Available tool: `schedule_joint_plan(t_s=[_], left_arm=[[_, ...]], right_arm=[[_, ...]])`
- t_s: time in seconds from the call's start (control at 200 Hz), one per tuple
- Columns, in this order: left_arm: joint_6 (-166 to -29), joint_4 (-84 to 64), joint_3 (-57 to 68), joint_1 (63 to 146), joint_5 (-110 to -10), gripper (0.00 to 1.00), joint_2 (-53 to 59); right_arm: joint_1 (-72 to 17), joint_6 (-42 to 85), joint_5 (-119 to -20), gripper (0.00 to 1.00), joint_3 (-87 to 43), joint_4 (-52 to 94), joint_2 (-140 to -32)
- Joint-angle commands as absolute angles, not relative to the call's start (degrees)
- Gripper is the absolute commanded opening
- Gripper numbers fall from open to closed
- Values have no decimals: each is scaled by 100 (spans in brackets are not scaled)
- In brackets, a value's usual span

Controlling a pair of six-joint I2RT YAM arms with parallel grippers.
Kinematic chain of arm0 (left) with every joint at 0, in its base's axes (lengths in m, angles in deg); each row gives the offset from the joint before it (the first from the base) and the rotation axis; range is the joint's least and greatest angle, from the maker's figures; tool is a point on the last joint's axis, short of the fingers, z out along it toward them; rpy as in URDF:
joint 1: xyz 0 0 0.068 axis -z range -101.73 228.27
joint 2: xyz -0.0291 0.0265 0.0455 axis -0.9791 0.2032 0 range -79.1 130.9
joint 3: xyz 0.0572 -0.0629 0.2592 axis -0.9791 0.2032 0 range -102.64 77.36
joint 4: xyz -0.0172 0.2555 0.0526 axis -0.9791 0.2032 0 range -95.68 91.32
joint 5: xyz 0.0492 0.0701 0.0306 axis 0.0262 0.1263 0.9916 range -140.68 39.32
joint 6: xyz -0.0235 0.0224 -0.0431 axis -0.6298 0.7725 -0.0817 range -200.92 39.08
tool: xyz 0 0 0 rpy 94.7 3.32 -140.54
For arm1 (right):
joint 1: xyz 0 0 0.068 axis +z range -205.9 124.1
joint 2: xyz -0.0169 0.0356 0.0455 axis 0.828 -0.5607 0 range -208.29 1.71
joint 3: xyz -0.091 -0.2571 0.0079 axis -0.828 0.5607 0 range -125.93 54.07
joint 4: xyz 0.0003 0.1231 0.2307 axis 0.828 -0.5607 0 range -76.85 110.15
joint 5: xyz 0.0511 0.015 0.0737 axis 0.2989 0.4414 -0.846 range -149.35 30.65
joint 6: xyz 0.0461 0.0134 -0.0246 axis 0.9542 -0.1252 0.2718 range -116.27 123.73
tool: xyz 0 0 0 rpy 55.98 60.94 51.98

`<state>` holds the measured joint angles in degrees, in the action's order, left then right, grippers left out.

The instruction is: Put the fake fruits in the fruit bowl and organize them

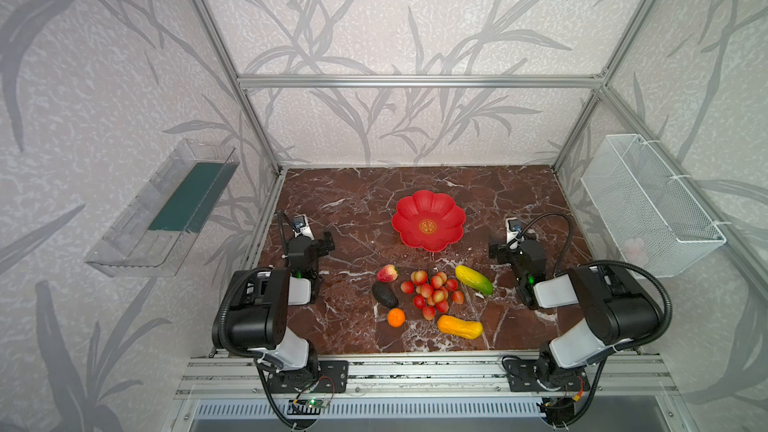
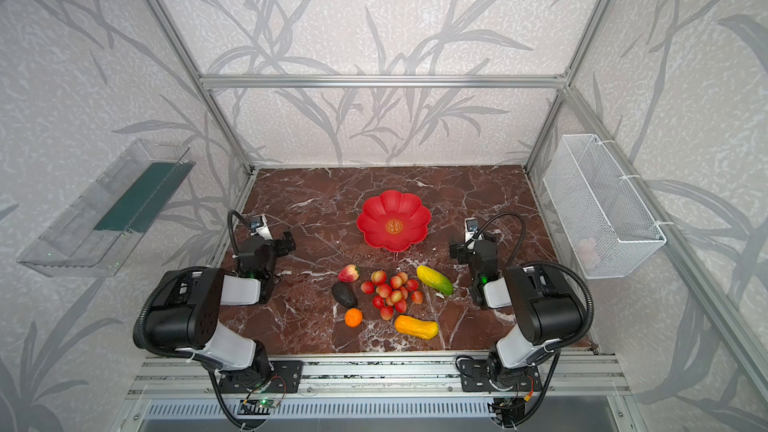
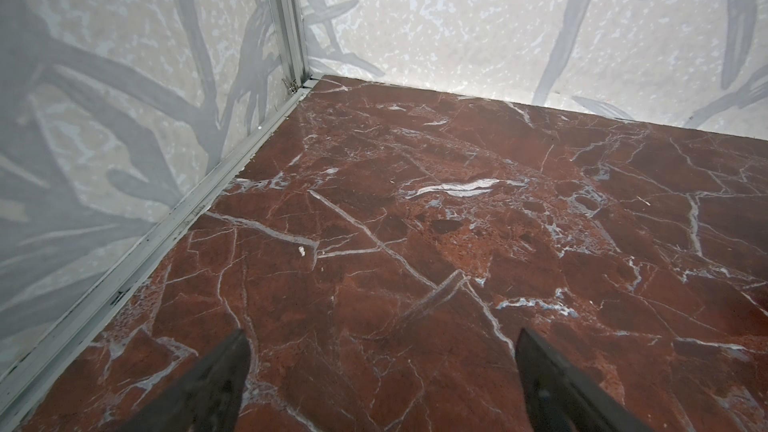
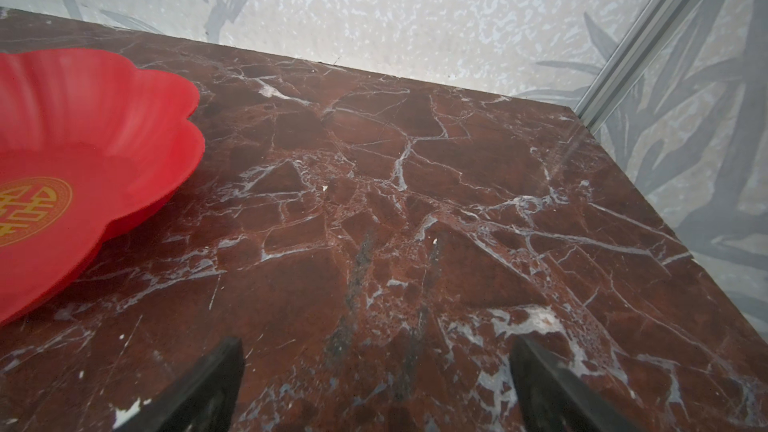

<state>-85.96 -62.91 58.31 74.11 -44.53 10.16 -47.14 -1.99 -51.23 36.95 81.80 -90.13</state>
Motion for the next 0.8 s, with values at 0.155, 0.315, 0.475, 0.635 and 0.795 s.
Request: schedule_joint_plan(t_s=[0.155,0.315,0.475,0.635,0.795], left_arm=[[-8566,-6370,5810,7424,-4418,99,1034],[-8566,-6371,5807,7431,-4417,99,1035],[-8566,-6359,5804,7424,-4416,99,1037],[-8584,-6351,5806,7406,-4454,99,1034],[-8445,-6313,5834,7443,-4673,99,868]], right_arm=[[-4702,-198,-4995,99,3374,7921,-8966],[-4698,-209,-4994,99,3386,7939,-8963],[-4693,-224,-5008,99,3454,8071,-8970],[-4468,-298,-4281,99,3761,8324,-8513],[-4262,687,-4412,99,1738,3353,-6675]])
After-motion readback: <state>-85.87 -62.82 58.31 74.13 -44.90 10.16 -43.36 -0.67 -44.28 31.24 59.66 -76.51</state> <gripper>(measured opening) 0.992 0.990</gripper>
